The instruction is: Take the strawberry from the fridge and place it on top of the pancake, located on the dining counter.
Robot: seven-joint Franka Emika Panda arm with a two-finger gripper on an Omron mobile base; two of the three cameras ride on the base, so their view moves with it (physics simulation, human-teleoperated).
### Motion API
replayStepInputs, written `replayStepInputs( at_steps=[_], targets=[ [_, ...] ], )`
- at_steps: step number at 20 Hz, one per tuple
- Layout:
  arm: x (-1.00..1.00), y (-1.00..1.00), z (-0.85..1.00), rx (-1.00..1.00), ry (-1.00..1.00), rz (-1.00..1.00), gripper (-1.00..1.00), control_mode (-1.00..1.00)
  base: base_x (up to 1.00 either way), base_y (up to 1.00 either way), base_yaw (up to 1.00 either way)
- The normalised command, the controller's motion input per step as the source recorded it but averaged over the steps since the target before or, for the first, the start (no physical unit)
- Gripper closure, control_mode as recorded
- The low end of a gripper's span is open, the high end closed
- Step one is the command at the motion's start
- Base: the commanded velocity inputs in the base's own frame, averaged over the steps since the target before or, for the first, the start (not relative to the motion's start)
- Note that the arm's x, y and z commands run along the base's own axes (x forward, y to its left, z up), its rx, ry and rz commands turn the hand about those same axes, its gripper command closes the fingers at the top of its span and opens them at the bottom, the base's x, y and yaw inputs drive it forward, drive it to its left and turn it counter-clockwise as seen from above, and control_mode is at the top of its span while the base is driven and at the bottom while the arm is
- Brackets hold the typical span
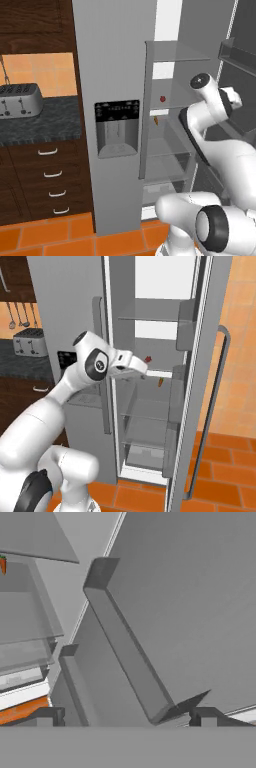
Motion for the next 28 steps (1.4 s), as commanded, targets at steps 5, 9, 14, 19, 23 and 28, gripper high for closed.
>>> replayStepInputs(
  at_steps=[5,9,14,19,23,28],
  targets=[
    [-0.34,0.57,0.0,0.17,0.0,0.12,-1.0,-1.0,0.0,0.0,0.0],
    [-0.28,0.66,0.01,0.15,0.0,0.11,-1.0,-1.0,0.0,0.0,0.0],
    [-0.32,0.58,0.05,0.14,0.0,0.11,-1.0,-1.0,0.0,0.0,0.0],
    [-0.28,0.54,0.06,0.13,0.0,0.1,-1.0,-1.0,0.0,0.0,0.0],
    [-0.26,0.49,0.01,0.11,0.01,0.09,-1.0,-1.0,0.0,0.0,0.0],
    [-0.13,0.13,0.0,0.07,0.0,0.07,-1.0,-1.0,0.0,0.0,0.0]
  ],
)
